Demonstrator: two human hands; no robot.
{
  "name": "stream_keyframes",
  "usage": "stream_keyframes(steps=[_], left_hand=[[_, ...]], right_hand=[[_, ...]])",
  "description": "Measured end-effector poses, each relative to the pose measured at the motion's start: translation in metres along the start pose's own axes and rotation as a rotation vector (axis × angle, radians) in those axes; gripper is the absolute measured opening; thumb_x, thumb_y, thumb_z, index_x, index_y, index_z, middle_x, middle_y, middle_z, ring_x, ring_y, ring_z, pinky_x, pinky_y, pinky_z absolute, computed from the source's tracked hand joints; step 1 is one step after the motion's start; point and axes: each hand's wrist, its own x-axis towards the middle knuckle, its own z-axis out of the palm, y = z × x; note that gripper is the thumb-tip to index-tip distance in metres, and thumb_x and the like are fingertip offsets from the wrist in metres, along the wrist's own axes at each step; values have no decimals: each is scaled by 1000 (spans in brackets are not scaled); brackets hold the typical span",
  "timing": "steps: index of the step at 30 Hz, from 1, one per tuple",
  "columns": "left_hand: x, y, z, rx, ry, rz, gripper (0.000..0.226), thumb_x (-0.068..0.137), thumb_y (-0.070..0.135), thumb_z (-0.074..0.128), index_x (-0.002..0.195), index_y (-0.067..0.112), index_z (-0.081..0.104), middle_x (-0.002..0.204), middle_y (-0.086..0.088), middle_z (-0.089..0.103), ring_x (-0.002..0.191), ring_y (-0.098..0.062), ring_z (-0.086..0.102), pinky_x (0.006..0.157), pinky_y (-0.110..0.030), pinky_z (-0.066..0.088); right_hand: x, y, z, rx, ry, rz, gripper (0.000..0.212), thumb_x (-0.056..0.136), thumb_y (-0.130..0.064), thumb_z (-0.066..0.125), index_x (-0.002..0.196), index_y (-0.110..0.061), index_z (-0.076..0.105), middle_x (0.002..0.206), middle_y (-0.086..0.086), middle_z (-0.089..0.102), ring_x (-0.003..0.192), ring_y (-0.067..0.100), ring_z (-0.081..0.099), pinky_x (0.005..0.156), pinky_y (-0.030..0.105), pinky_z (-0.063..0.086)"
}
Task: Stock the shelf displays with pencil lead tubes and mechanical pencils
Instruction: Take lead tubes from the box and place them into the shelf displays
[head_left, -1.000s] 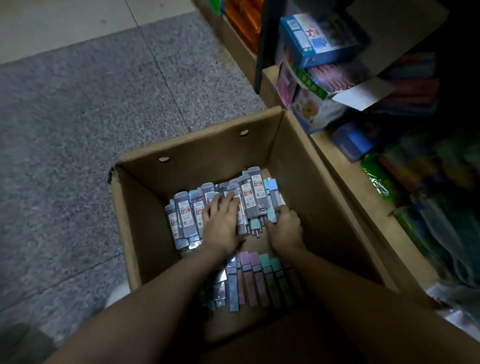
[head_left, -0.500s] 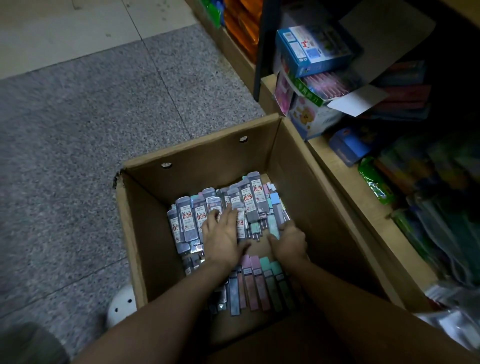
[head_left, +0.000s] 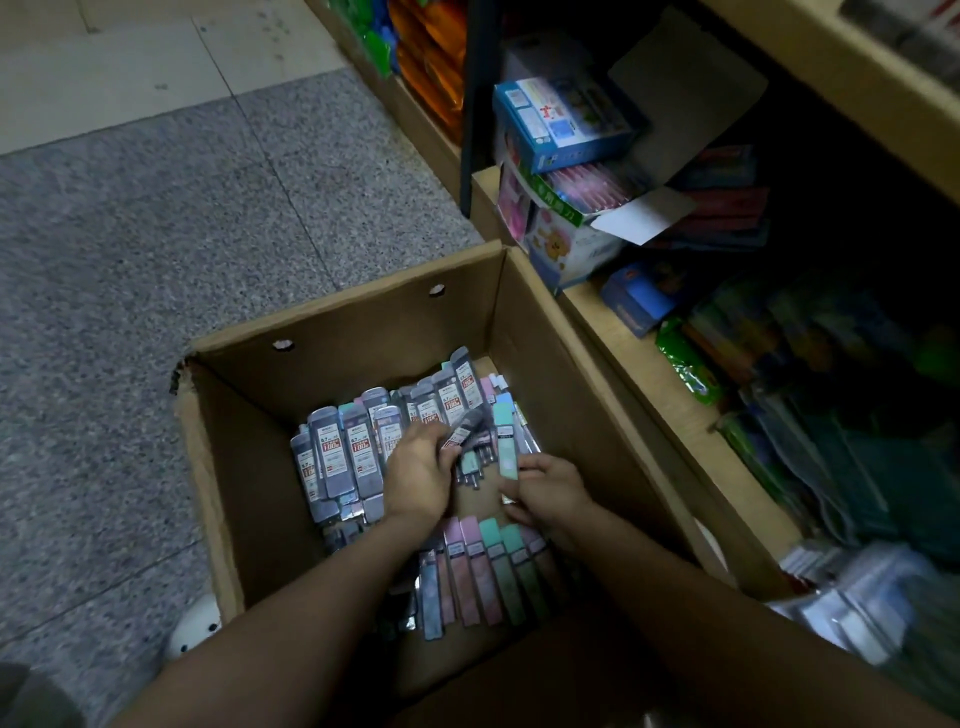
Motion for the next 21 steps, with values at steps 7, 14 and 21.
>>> stream_keyframes(steps=[7, 14, 21], left_hand=[[-4, 55, -64, -591, -389, -202, 15, 102, 9, 44, 117, 8, 43, 86, -10, 62, 71, -22, 63, 66, -35, 55], [-9, 141, -157, -755, -622, 50, 38, 87, 19, 70, 120, 6, 57, 109, -26, 65, 92, -35, 64, 85, -48, 50], [-36, 210, -188, -621, -449, 319, 27, 80, 8, 77, 103, 13, 64, 76, -1, 68, 50, -8, 56, 48, -23, 43]], right_hand=[[-52, -36, -11, -122, -126, -184, 20, 82, 4, 71, 92, -12, 63, 74, -2, 67, 68, 9, 62, 66, 24, 54], [-137, -96, -38, -77, -84, -496, 30, 77, 6, 75, 101, -8, 63, 97, 13, 68, 81, 18, 65, 63, 23, 54], [-212, -121, -57, -10, 35, -679, 32, 76, 6, 76, 105, 5, 62, 93, 16, 62, 83, 21, 59, 78, 32, 53]])
